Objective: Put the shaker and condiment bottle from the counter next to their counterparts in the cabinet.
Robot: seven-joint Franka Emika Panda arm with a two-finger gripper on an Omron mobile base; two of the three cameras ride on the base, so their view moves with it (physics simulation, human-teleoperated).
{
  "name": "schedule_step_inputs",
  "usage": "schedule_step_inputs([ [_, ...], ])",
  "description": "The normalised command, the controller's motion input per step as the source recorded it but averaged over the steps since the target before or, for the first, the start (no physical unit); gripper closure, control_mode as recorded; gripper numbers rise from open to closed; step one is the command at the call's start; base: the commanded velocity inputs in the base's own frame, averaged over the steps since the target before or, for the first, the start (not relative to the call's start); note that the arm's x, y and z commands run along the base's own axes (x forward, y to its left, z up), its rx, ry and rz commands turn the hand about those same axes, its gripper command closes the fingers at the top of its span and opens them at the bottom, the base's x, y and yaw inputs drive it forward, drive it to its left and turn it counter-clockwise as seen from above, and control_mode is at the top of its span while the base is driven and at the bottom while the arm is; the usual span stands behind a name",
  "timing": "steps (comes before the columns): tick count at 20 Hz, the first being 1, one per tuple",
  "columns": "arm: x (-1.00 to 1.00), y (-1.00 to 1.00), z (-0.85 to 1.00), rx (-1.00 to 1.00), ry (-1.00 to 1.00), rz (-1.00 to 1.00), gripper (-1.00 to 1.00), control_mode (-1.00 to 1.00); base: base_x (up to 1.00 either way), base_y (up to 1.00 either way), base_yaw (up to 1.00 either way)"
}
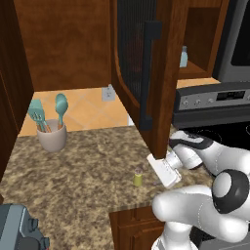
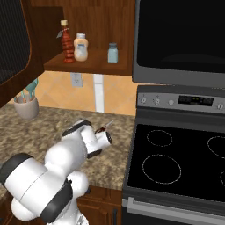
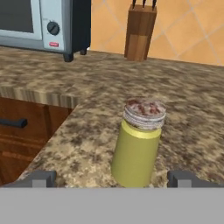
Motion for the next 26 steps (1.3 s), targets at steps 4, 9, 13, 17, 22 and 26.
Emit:
schedule_step_inputs([
  [4, 0.11, 0.19, -0.22, 0.01, 0.01, 0.00, -1.00, -1.00, 0.00, 0.00, 0.00],
  [9, 0.16, 0.15, -0.15, 0.01, 0.04, 0.00, -1.00, -1.00, 0.00, 0.00, 0.00],
  [13, 0.21, 0.13, -0.17, 0.05, 0.07, 0.00, -1.00, -1.00, 0.00, 0.00, 0.00],
  [17, 0.23, 0.11, -0.18, 0.10, 0.11, 0.00, -1.00, -1.00, 0.00, 0.00, 0.00],
  [22, 0.26, 0.24, -0.27, 0.10, 0.15, 0.00, 1.00, -1.00, 0.00, 0.00, 0.00],
  [26, 0.18, 0.07, -0.08, 0.01, 0.09, 0.03, 1.00, -1.00, 0.00, 0.00, 0.00],
])
